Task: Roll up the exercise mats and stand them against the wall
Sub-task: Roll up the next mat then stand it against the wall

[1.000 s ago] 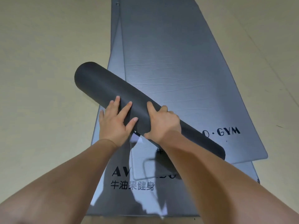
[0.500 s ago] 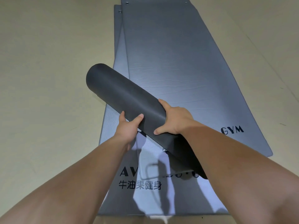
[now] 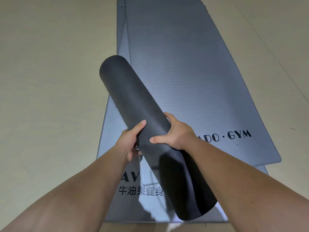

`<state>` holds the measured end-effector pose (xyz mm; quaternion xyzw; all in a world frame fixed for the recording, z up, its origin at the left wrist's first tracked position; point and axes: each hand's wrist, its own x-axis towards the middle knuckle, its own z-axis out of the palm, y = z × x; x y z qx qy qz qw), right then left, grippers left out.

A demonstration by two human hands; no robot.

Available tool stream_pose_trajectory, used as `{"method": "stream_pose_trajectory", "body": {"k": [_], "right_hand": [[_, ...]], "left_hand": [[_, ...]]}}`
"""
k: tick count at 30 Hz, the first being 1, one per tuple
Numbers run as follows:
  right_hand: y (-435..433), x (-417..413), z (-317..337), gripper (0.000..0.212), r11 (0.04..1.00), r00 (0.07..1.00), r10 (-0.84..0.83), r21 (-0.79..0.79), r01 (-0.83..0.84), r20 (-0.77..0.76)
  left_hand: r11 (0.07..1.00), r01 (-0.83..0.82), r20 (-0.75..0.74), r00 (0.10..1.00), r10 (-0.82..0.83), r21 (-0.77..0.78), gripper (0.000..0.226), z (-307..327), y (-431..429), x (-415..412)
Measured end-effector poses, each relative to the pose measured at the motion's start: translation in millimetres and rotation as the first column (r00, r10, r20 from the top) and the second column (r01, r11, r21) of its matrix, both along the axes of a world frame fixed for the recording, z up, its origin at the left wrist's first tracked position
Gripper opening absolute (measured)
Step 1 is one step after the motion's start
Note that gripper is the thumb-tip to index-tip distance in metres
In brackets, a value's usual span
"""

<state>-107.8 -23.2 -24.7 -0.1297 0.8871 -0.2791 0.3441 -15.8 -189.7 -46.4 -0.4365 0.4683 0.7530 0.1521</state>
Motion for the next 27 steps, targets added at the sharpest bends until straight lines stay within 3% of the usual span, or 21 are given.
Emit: {"method": "stream_pose_trajectory", "body": {"k": [4, 9, 14, 16, 21, 27], "right_hand": [[7, -7, -2, 0.106, 0.997, 0.998, -0.034, -0.072, 0.038, 0.050], [29, -18, -8, 0.098, 0.944, 0.971, -0.052, -0.306, 0.123, 0.233], [34, -37, 23, 0.101, 0.897, 0.965, -0.059, -0.410, 0.163, 0.255], [30, -43, 46, 0.098, 0.883, 0.972, -0.055, -0.443, 0.154, 0.227], [51, -50, 116, 0.097, 0.847, 0.973, -0.048, -0.507, 0.158, 0.224], [93, -41, 231, 0.108, 0.856, 0.957, -0.055, -0.479, 0.192, 0.286]], "left_hand": [[0.997, -0.048, -0.019, 0.999, 0.049, 0.061, 0.047, -4, 9, -8], [0.992, -0.123, 0.026, 0.992, 0.122, 0.029, 0.055, 6, 9, -18], [0.998, -0.054, -0.067, 0.996, 0.055, 0.009, 0.027, 51, 1, -46], [0.999, -0.028, -0.119, 0.993, 0.024, -0.034, 0.033, 74, -5, -54], [0.995, 0.047, -0.189, 0.980, -0.064, -0.093, 0.072, 144, -2, -64], [0.978, 0.153, -0.228, 0.956, -0.183, -0.142, 0.074, 254, 31, -58]]}}
